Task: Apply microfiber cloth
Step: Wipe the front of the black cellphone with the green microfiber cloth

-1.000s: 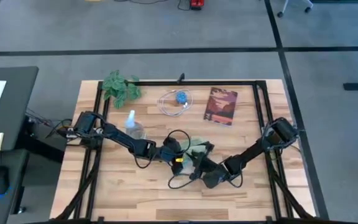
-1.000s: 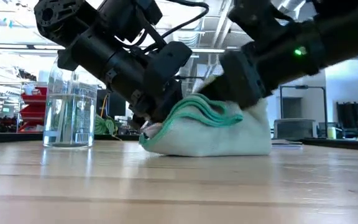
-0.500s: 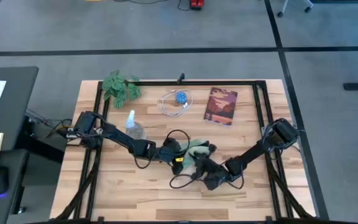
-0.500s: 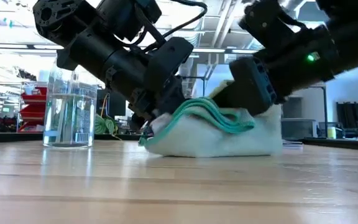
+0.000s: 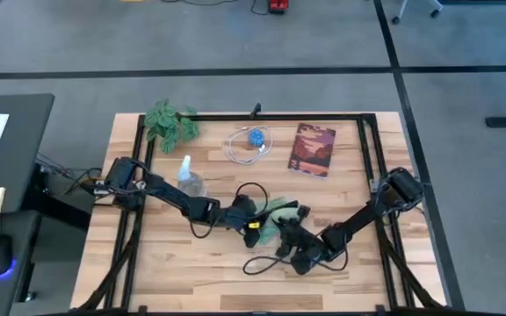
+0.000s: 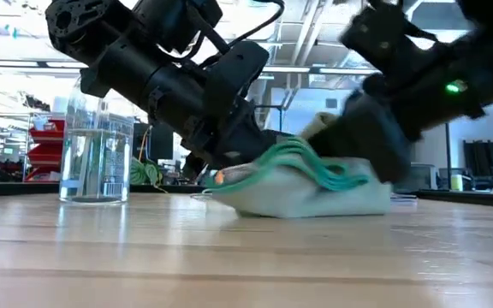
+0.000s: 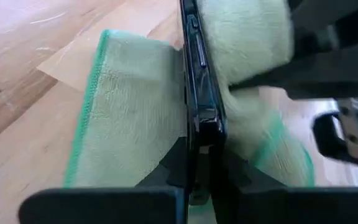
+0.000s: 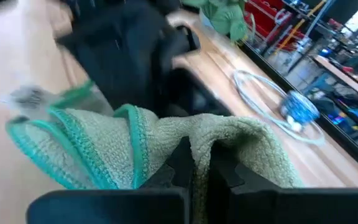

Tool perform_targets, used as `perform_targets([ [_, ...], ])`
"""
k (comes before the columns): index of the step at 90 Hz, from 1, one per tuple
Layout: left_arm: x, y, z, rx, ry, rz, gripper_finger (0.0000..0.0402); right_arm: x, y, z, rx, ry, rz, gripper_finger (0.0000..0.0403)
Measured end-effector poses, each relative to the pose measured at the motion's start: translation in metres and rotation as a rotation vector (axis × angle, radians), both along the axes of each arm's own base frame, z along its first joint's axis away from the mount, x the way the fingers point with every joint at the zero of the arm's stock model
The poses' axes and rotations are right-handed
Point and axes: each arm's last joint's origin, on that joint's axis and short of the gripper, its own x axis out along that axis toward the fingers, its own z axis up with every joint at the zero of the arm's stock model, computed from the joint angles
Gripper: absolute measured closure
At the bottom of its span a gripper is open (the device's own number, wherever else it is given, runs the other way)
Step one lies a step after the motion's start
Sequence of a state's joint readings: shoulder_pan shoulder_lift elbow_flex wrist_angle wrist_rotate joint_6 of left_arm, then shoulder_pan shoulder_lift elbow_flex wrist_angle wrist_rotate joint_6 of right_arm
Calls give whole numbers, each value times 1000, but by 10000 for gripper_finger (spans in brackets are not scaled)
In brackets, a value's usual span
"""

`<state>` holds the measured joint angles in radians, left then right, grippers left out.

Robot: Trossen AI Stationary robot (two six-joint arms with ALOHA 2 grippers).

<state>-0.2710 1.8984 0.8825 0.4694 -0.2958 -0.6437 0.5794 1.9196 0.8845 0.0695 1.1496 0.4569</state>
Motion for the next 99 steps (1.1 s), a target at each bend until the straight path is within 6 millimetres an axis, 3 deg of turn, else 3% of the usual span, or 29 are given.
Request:
perform_targets([
  [18, 0, 0, 1, 6, -7, -5, 390, -13, -1, 4, 66, -22, -49, 403],
  [47, 0, -2, 2, 13, -9, -18, 390, 21, 2, 10, 67, -119, 80, 403],
  [85, -3, -2, -3, 38, 32, -33, 390, 46, -12, 22, 116, -87, 268, 403],
  [99, -3, -1, -3, 40, 45, -33, 390, 44, -14, 20, 151, -27, 265, 403],
])
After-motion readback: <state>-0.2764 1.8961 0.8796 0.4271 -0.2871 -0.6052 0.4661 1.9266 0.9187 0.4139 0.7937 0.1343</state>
